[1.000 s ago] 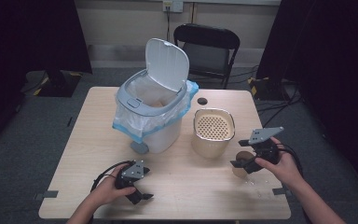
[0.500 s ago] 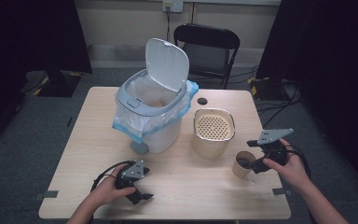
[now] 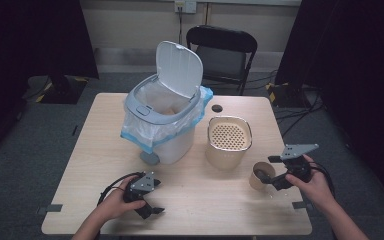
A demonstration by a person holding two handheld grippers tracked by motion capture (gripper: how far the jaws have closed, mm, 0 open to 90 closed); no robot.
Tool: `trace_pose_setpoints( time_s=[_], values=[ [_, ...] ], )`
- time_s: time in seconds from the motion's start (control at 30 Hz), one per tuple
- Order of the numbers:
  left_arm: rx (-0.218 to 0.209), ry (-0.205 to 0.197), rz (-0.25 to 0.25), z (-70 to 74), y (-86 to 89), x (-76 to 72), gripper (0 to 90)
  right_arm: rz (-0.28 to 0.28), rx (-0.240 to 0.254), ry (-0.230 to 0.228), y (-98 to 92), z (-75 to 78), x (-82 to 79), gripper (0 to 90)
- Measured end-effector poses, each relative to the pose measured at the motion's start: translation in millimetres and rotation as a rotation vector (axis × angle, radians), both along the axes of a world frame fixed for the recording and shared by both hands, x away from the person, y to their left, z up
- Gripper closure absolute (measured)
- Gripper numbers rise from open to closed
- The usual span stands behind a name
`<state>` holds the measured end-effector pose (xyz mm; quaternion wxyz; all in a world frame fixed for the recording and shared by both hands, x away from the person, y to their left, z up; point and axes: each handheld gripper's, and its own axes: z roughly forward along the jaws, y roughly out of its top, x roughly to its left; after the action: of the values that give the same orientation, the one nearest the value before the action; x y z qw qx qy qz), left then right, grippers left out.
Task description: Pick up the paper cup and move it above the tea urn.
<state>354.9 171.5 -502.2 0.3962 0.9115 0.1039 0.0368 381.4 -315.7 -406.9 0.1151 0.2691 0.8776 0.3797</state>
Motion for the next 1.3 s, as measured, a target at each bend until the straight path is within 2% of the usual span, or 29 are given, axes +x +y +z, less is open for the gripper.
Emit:
trace_pose_setpoints(
  time_s=[0.13, 0.47, 0.73, 0.9, 1.3],
  values=[
    [0.0, 0.0, 0.0, 0.0, 0.0, 0.0, 5.0, -0.008, 0.004, 0.011, -2.8, -6.0, -0.8, 14.0],
    [0.0, -0.001, 0.0, 0.0, 0.0, 0.0, 5.0, -0.03, 0.033, 0.002, -8.0, -16.0, -0.8, 14.0],
    [0.0, -0.001, 0.0, 0.0, 0.0, 0.1, 5.0, -0.046, 0.045, 0.01, -9.8, -29.0, -0.6, 13.9],
    [0.0, -0.001, 0.0, 0.0, 0.0, 0.0, 5.0, -0.046, 0.076, 0.014, -10.6, -38.3, 0.0, 13.8],
    [0.0, -0.001, 0.0, 0.0, 0.0, 0.0, 5.0, -0.071, 0.101, 0.004, -9.2, -56.8, 0.2, 14.2]
  ],
)
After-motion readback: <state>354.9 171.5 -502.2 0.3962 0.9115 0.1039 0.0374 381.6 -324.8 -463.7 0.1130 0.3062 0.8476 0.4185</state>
